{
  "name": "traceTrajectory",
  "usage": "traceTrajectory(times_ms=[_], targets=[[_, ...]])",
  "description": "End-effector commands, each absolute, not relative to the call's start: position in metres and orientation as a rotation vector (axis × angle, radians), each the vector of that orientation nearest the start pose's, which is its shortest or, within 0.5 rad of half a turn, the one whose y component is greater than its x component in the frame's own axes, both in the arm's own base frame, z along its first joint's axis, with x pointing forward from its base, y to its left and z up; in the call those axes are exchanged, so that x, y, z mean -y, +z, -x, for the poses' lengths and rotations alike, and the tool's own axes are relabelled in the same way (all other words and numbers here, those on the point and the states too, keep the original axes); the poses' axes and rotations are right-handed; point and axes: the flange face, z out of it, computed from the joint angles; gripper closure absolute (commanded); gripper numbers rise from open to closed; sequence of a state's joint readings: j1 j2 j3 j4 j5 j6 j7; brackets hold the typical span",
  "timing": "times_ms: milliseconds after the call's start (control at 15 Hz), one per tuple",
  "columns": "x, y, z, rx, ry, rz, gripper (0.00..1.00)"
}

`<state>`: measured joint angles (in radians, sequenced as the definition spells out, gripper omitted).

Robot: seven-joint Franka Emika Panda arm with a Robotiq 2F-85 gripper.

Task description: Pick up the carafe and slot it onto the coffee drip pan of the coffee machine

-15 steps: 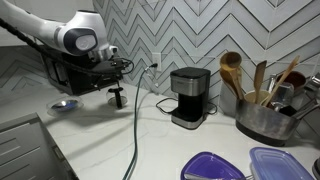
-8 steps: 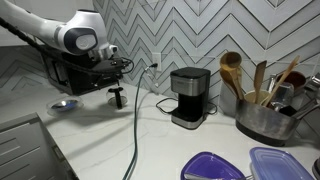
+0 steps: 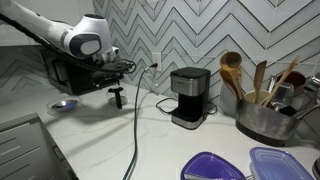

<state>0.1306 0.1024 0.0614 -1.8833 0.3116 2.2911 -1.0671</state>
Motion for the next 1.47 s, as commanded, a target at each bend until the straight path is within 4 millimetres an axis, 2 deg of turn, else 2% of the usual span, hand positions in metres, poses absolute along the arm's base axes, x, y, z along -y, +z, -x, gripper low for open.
traceTrajectory(times_ms=[0, 600, 1200, 1333, 1400], targets=[[-0.118, 0.468, -0.623, 1.586, -0.647, 2.451, 0.0], [-0.12, 0.432, -0.652, 1.566, -0.701, 2.331, 0.0], [-0.116, 0.412, -0.668, 1.483, -0.699, 2.291, 0.0], [-0.116, 0.408, -0.67, 1.48, -0.683, 2.291, 0.18], [-0.117, 0.406, -0.671, 1.479, -0.676, 2.287, 0.35]])
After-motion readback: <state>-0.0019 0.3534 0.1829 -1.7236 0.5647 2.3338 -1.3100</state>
